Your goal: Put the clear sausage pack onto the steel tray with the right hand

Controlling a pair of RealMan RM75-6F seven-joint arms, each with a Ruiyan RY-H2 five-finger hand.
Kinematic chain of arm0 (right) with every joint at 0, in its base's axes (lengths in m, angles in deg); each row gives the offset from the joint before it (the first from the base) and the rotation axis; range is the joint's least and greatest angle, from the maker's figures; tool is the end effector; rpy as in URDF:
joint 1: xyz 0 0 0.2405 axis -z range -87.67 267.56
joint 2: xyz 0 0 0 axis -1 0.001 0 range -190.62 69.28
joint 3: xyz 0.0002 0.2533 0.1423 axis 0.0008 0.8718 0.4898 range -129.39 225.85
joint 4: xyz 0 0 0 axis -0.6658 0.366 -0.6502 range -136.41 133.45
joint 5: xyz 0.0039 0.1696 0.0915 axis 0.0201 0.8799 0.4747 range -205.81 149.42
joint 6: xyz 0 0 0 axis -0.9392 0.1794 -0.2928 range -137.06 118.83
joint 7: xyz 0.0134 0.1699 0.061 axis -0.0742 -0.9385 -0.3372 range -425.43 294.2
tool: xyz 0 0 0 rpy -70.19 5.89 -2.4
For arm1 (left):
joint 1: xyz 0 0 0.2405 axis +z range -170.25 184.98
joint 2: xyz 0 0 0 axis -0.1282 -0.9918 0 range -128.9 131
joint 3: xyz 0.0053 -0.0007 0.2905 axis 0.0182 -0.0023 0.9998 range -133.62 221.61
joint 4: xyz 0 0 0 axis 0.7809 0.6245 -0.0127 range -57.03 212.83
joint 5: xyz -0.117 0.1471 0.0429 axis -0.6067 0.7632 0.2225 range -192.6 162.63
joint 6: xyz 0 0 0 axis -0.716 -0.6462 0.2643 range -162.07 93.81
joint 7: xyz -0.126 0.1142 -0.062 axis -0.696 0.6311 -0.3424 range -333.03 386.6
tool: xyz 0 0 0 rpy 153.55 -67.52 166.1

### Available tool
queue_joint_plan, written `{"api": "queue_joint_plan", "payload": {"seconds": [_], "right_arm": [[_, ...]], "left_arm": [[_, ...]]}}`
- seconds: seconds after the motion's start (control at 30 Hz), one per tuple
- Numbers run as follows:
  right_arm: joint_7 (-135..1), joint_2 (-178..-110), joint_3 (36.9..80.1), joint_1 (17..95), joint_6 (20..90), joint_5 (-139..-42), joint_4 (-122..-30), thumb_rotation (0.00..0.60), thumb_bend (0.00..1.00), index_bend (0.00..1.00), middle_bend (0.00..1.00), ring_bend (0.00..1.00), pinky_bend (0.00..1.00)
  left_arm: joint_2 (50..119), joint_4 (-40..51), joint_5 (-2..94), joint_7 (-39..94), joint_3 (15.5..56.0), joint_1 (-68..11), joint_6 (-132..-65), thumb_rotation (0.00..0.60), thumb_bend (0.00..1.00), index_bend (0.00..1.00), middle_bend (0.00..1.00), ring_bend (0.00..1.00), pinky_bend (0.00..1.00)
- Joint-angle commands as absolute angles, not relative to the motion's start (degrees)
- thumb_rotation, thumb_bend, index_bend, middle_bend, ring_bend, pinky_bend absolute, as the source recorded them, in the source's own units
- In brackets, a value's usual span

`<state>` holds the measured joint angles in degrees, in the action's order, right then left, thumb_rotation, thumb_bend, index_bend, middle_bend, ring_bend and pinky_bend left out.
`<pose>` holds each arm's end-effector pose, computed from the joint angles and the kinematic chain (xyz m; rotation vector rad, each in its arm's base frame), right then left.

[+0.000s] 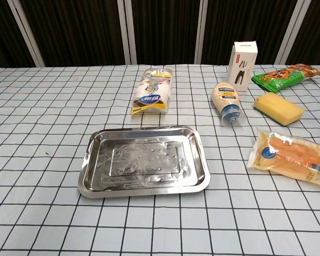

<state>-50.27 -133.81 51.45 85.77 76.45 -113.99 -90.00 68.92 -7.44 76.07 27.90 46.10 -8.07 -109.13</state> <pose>-0.3378 -0.2164 0.1427 1.4249 -0.7716 0.7672 -0.3190 0.2601 0.1288 -1.7339 -0.8529 -0.8348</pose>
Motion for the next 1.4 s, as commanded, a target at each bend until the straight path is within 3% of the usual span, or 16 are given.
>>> {"api": "queue_joint_plan", "payload": {"seconds": [0.03,0.53,0.73,1.07,1.3,1.4], "right_arm": [[-49.95,-133.95,51.28,85.73,76.37,-114.18,-90.05,0.6,0.21,0.0,0.0,0.0,0.08],[-48.17,-140.43,49.83,82.07,72.43,-118.91,-91.74,0.6,0.21,0.0,0.0,0.0,0.1],[-36.51,-148.18,54.95,75.12,60.9,-109.19,-90.77,0.6,0.21,0.0,0.0,0.0,0.1],[-30.82,-153.88,57.5,71.05,56.39,-101.11,-86.56,0.6,0.21,0.0,0.0,0.0,0.11],[-31.5,-153.81,57.56,70.08,56.01,-99.56,-85.84,0.6,0.21,0.0,0.0,0.0,0.2],[-32.0,-153.09,57.51,69.98,56.22,-99.26,-86.17,0.6,0.21,0.0,0.01,0.0,0.3]], "left_arm": [[68.93,-7.44,76.09,27.93,46.1,-8.03,-109.21,0.6,0.04,0.0,0.0,0.0,0.0],[69.52,-7.7,75.57,29.5,46.11,-8.33,-108.16,0.6,0.04,0.0,0.0,0.0,0.0],[68.86,-7.39,75.54,27.55,45.91,-8.29,-108.56,0.6,0.04,0.0,0.0,0.0,0.0],[68.51,-7.08,75.67,26.29,45.93,-8.4,-108.54,0.6,0.04,0.0,0.0,0.0,0.0],[68.38,-7.03,75.76,25.88,45.91,-8.29,-108.86,0.6,0.04,0.0,0.0,0.0,0.0],[68.47,-7.06,75.79,26.15,45.95,-8.34,-108.73,0.6,0.04,0.0,0.0,0.0,0.0]]}}
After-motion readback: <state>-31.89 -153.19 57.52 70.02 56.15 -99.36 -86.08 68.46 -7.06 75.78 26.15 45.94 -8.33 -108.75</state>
